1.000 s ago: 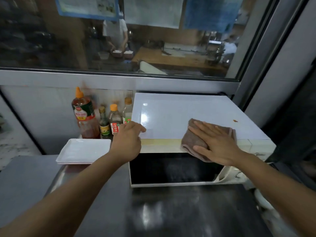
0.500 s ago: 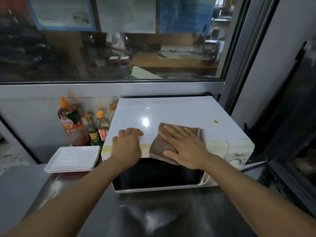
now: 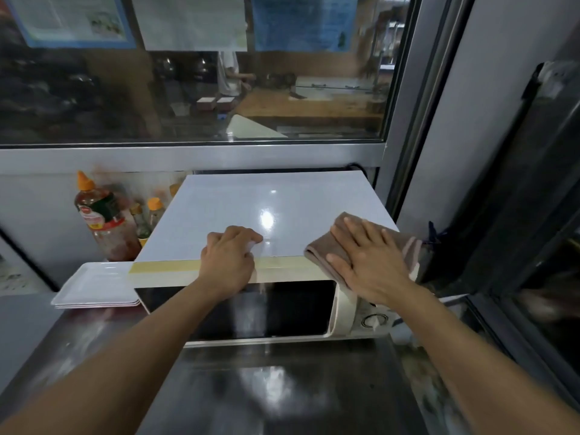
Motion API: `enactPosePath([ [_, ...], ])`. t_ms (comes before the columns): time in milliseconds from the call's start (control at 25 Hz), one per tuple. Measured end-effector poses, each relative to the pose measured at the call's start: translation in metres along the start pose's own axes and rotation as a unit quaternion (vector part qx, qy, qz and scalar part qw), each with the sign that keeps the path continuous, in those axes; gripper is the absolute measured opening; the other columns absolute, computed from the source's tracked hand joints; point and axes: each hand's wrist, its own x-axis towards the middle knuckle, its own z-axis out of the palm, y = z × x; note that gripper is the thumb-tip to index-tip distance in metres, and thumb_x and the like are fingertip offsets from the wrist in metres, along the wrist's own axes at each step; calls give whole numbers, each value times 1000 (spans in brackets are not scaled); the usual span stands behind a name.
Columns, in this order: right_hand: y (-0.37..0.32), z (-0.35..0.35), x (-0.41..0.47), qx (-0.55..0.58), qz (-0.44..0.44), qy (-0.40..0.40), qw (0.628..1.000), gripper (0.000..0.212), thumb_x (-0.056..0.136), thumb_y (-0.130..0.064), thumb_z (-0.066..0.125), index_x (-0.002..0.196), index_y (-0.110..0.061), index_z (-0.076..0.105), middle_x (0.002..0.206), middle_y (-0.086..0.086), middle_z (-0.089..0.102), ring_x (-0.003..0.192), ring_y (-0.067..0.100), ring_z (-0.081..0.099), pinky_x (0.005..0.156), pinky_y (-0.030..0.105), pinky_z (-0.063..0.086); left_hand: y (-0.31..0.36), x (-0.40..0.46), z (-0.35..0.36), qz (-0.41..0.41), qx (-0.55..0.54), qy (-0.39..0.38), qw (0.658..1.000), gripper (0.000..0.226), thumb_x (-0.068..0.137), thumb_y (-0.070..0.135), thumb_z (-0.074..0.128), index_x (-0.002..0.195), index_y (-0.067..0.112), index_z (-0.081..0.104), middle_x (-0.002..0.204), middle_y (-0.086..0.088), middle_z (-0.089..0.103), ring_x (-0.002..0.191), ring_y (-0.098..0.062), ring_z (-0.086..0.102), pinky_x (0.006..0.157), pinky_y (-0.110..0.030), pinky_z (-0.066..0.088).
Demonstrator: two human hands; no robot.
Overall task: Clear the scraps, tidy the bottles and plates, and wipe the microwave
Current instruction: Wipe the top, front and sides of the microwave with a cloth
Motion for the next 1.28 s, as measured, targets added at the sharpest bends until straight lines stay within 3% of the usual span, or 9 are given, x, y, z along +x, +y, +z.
enactPosePath([
  [360,-21,-9,3,94,-117,-53,987,68,95,-58,27,151,-28,2,160,-6,1,147,16,-1,118,37,0,15,6,-11,-57,11,-48,997,34,89,9,53,120,23,56,136,-4,46,124,-31,34,104,-45,33],
  [440,-7,-15,-7,139,-76,-20,987,71,93,-55,38,150,-21,13,158,-2,16,144,15,11,117,36,5,22,6,-12,-59,-11,-27,998,26,90,17,53,114,21,63,128,-4,54,119,-29,42,100,-44,40],
  [600,15,-24,-20,85,98,114,985,61,88,-56,45,132,-13,43,138,7,44,128,24,36,109,39,24,51,13,-9,-32,7,-5,999,26,90,40,52,90,22,71,101,0,66,102,-23,54,87,-41,48],
  [680,19,-24,-23,72,136,71,986,69,82,-64,47,132,-17,44,136,5,41,125,25,32,105,39,26,66,20,-3,-45,-6,-44,998,25,84,49,57,81,26,65,94,4,66,98,-20,55,87,-39,48],
  [800,15,-18,-27,113,141,24,983,72,74,-63,59,131,-25,38,134,1,35,124,23,24,104,38,22,85,24,5,-53,-20,-96,994,20,81,40,64,76,24,54,94,3,63,98,-21,56,88,-38,48],
  [1000,-8,-15,-28,188,199,96,957,40,71,-28,75,88,-27,39,102,-6,46,105,19,36,86,30,27,91,21,-4,-46,-172,-89,980,19,81,14,64,72,19,49,85,1,59,89,-21,59,76,-32,49],
  [1120,-13,-27,-34,409,235,155,868,41,74,-6,73,94,-26,44,85,-2,56,81,16,56,66,16,42,89,17,-22,-77,-314,-92,942,19,81,9,65,86,18,49,81,-3,58,77,-19,56,59,-26,41],
  [1200,-18,-45,-39,550,242,159,783,51,76,0,72,105,-33,46,88,6,64,77,18,65,59,23,52,86,16,-36,-89,-393,-105,909,24,84,6,61,101,19,50,78,-4,58,68,-16,55,56,-24,41],
  [1280,-21,-60,-42,627,237,157,725,58,78,5,69,107,-41,48,91,12,69,82,25,69,67,38,58,84,17,-47,-72,-444,-148,881,29,85,-2,57,103,20,58,80,-6,61,68,-16,57,59,-23,47],
])
